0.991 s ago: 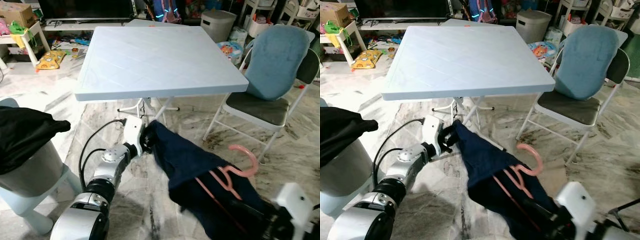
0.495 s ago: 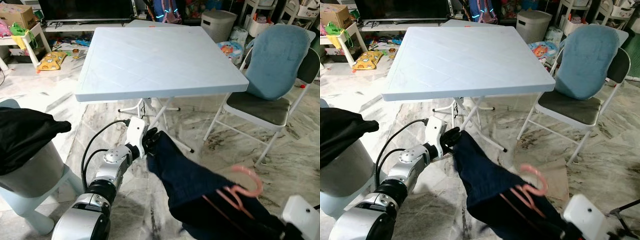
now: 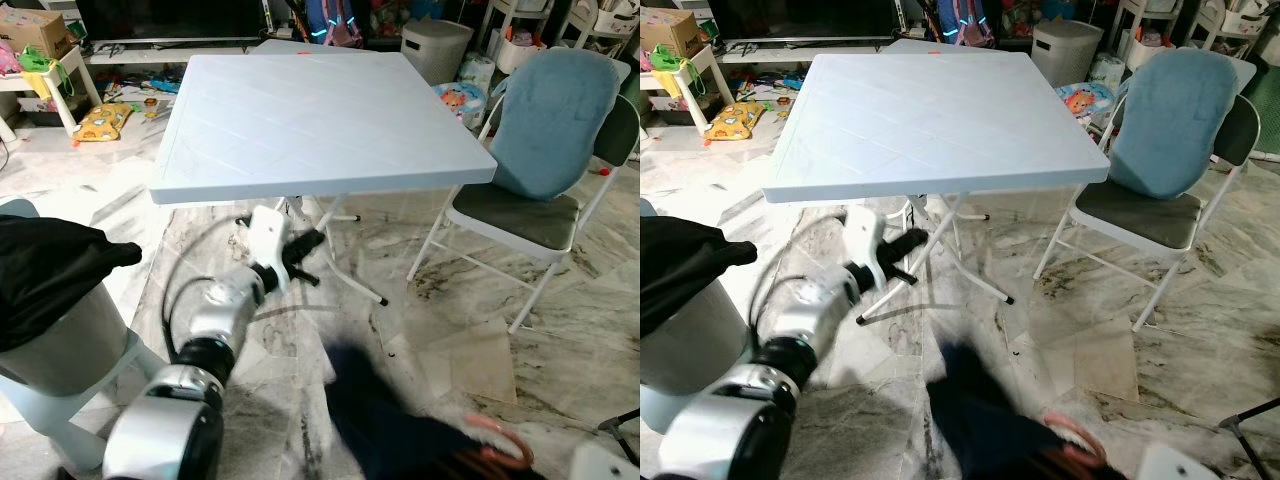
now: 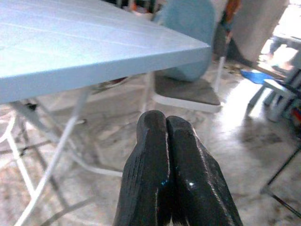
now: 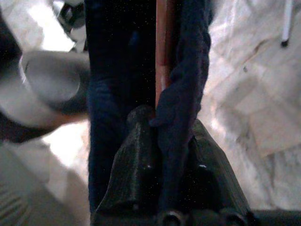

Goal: Hang hanger

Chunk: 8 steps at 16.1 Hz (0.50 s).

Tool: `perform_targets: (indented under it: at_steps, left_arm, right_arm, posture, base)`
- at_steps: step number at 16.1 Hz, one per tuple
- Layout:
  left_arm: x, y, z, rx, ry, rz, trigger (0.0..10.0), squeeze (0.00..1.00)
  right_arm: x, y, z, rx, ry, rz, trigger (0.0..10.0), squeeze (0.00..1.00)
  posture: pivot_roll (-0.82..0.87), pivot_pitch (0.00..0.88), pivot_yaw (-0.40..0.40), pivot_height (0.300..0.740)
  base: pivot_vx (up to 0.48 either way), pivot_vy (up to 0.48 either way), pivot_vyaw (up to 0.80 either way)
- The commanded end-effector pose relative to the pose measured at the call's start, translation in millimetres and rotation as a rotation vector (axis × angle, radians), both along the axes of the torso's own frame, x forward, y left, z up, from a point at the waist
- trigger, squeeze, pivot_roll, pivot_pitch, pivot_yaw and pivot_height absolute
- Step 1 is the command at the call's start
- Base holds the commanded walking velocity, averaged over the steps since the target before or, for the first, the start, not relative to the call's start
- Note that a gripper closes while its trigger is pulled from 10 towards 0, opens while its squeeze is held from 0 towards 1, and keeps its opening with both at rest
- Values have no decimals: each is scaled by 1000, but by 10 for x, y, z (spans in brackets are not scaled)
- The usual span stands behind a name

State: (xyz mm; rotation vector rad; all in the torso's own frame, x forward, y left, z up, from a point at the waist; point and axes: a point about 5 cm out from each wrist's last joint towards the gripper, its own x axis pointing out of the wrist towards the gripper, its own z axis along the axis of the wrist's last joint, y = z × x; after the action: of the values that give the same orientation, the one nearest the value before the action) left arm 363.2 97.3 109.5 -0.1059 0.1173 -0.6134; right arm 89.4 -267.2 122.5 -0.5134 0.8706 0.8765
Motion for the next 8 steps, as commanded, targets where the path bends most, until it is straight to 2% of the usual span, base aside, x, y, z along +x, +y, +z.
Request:
perform_targets:
  at_steps: [1,3,5,7,8]
  left_arm:
    - [-4,35,-50,11,28,15,0,0]
    - [-5,64,-76,19,42,30,0,0]
    - [-36,23,-126,23,60,12,0,0]
    - [-82,-92,-174,27,66,-21,0,0]
    - [-97,-162,-169,52,43,-42,2275,0]
  right_arm:
    - [18,-42,124,-2,-20,42,0,0]
    - [16,-51,333,76,-62,10,0,0]
    - [73,-100,569,97,-129,-6,0,0]
    - [227,-79,800,183,-249,-28,0,0]
    - [366,-81,861,190,-347,-68,0,0]
  posture:
    - [-61,0,-21,740]
    - [-66,0,-17,740]
    - [-77,0,-14,740]
    - [-86,0,-16,740]
    - [-84,0,-21,740]
  base:
    - [0,0,0]
    - [0,0,0]
    - [0,0,0]
    - [0,0,0]
    - [0,0,0]
